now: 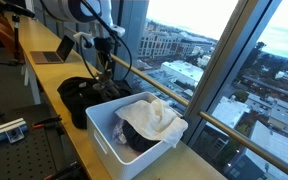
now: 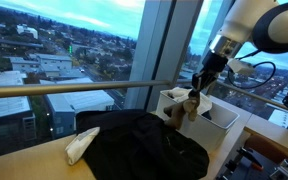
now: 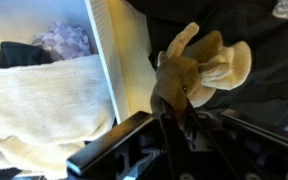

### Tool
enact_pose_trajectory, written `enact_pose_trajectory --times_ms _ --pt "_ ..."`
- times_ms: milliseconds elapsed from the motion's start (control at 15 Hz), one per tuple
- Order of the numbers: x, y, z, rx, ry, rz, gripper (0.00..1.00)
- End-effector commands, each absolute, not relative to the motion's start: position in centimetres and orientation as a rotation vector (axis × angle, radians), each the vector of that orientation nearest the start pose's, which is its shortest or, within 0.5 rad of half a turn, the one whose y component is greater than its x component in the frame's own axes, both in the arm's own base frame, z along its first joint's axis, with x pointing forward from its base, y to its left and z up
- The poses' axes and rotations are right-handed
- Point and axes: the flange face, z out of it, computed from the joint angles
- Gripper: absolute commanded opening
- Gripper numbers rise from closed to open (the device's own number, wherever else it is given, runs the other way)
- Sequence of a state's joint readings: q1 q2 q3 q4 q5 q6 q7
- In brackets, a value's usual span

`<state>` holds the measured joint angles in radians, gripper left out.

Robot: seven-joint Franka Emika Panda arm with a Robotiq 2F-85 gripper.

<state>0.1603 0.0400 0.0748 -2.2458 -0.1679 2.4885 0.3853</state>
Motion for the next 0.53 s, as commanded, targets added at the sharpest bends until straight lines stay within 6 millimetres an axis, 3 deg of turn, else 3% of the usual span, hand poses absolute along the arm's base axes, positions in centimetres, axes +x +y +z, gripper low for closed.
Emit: enact_pose_trajectory --times_ms 0,200,333,467 --pt "53.4 10.3 44.8 -3.170 0.114 -0.505 0.03" --pt "53.1 6.6 50.8 -3.153 0.221 -0.632 0.03" --pt "52.7 3.9 53.2 -3.143 0.295 -0.691 0.03" --pt "52.4 1.5 53.9 -3.130 0.360 -0.721 0.03"
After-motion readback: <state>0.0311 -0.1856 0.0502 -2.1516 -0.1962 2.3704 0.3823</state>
